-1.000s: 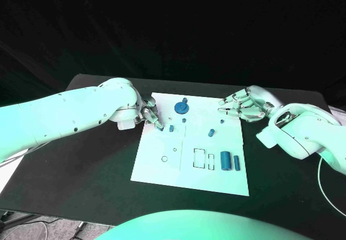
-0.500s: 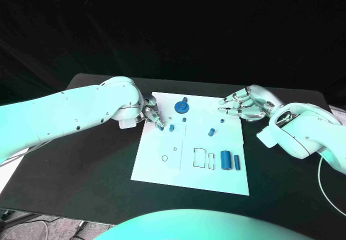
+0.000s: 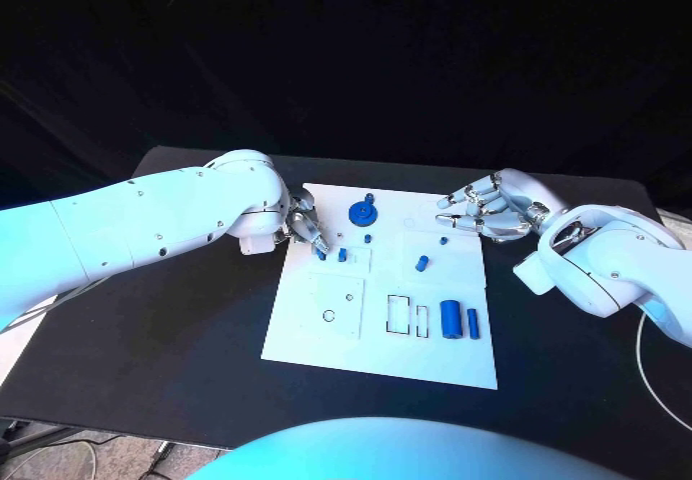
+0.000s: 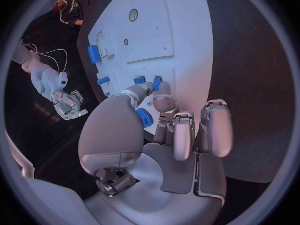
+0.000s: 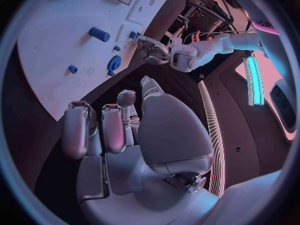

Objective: Assemble the parts on the task board

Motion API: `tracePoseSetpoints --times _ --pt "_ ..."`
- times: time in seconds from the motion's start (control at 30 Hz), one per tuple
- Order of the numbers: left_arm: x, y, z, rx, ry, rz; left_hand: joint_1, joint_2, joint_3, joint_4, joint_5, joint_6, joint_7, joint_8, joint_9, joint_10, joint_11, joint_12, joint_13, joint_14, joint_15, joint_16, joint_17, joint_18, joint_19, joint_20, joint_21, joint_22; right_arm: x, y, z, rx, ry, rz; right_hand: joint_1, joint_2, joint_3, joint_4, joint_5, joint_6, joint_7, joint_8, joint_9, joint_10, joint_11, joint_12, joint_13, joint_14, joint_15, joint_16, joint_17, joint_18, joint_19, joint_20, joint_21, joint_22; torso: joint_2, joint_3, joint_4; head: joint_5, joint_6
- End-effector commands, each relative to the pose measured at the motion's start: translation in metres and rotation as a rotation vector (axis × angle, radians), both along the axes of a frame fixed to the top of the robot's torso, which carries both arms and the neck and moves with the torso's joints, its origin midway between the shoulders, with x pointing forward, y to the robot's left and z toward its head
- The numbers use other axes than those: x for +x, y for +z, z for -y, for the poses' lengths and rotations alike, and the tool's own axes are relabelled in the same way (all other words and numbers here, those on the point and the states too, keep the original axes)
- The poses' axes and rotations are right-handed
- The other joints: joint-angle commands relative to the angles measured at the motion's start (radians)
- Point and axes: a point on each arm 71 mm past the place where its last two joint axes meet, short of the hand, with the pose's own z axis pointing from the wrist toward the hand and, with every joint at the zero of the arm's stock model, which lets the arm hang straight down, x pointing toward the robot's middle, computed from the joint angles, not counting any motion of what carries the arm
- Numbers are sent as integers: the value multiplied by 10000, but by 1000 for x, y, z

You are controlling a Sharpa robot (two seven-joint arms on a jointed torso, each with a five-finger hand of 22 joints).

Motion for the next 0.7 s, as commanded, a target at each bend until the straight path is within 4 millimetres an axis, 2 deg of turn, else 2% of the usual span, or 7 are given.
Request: tracePoseSetpoints --times 0.03,0.23,0.43,0.7 --pt "-3 -6 0 399 -190 -331 -9 90 869 -928 44 156 -91 -37 -7 68 -10 45 30 1031 -66 30 2630 -108 508 -70 29 1711 -1 0 -1 12 105 29 91 -5 -58 19 42 9 27 36 15 -71 -21 27 -9 443 19 -30 115 185 -47 15 -51 -8 4 -6 4 -12 -10" --pt "-2 -6 1 444 -168 -215 -141 118 647 -845 37 239 -138 -78 -29 117 -34 78 90 1031 -89 30 2630 -109 512 -87 31 1719 -1 0 -1 13 97 36 99 -1 -58 17 54 7 27 35 14 -78 -21 17 -18 442 19 -36 110 185 -48 14 -53 -11 -2 -17 11 -23 -14" --pt "-1 -5 1 431 -108 -114 -744 106 -87 -385 26 418 -219 -188 -105 140 -97 126 191 1031 -129 30 2630 -116 527 -122 48 1745 -1 1 -1 25 93 58 106 -1 -62 15 75 1 29 31 13 -104 -19 -19 -52 429 19 -87 62 196 -72 14 -91 -58 -7 -15 11 -19 0" --pt "1 -5 -1 449 -21 -56 -999 175 -747 -82 11 569 -243 -281 -168 154 -110 161 262 1031 -147 30 2630 -131 551 -150 99 1791 -1 1 -1 34 98 68 250 -10 -60 -64 119 -22 36 22 8 -147 -17 -43 -80 414 23 -121 45 199 -83 17 -111 -73 -2 -14 9 -25 -6"
